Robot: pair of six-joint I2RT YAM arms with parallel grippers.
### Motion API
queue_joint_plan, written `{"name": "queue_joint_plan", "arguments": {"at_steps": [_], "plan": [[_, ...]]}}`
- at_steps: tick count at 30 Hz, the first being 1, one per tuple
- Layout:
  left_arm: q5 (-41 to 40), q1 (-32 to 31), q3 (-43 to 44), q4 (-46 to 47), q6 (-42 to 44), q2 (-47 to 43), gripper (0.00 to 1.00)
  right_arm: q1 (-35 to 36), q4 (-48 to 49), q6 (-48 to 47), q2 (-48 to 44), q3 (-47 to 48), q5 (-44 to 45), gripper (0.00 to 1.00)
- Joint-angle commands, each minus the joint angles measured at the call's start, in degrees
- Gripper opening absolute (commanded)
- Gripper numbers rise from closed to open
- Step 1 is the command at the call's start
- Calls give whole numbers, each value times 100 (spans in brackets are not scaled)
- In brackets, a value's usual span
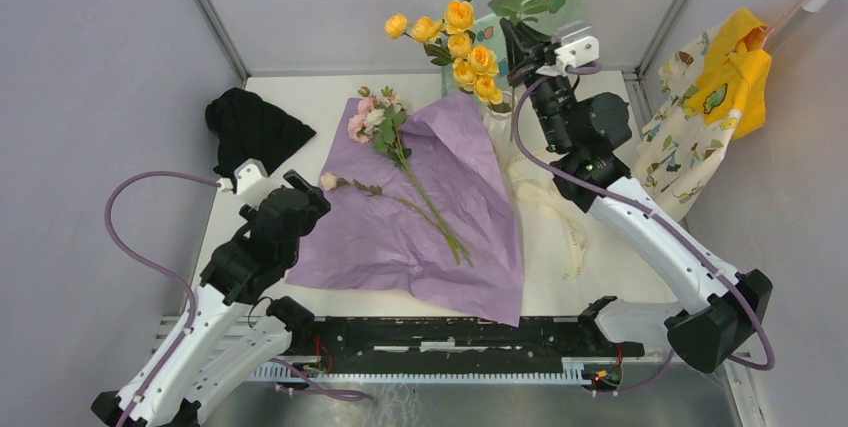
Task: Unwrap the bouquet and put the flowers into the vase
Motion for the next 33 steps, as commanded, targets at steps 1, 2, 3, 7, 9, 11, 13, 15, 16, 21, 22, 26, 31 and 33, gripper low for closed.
{"name": "queue_joint_plan", "arguments": {"at_steps": [1, 2, 3, 7, 9, 11, 13, 15, 16, 21, 22, 26, 31, 33], "plan": [[85, -11, -44, 407, 36, 78, 82, -288, 1321, -219, 140, 368, 312, 0], [85, -9, -38, 420, 35, 96, 81, -368, 1360, -212, 250, 471, 355, 0], [87, -14, -30, 430, 35, 117, 81, -420, 1411, -174, 350, 588, 423, 0], [77, -9, 6, 429, 44, 210, 81, -626, 1430, -48, 773, 1044, 345, 0], [78, -12, 8, 429, 39, 234, 81, -677, 1488, -39, 938, 1198, 332, 0], [62, -9, 0, 430, 26, 257, 81, -727, 1513, -24, 1094, 1324, 328, 0], [54, -15, 0, 425, 26, 275, 81, -793, 1560, 54, 1204, 1346, 314, 0], [35, -16, -1, 427, 28, 288, 81, -887, 1658, 253, 1263, 1257, 289, 0], [27, -10, -1, 425, 27, 296, 81, -939, 1726, 369, 1281, 1160, 254, 0], [15, -10, -1, 425, 20, 330, 81, -1109, 2062, 832, 1247, 512, 145, 0], [21, -14, -7, 426, 18, 338, 81, -1146, 2137, 901, 1230, 344, 132, 0], [45, -14, -33, 463, 1, 366, 81, -1249, 2367, 1332, 1154, -270, -21, 0], [111, -15, -53, 496, 0, 394, 81, -1292, 2610, 1648, 1146, -914, -219, 0], [120, -10, -62, 499, 0, 378, 81, -1295, 2678, 1780, 1145, -1132, -320, 0]]}}
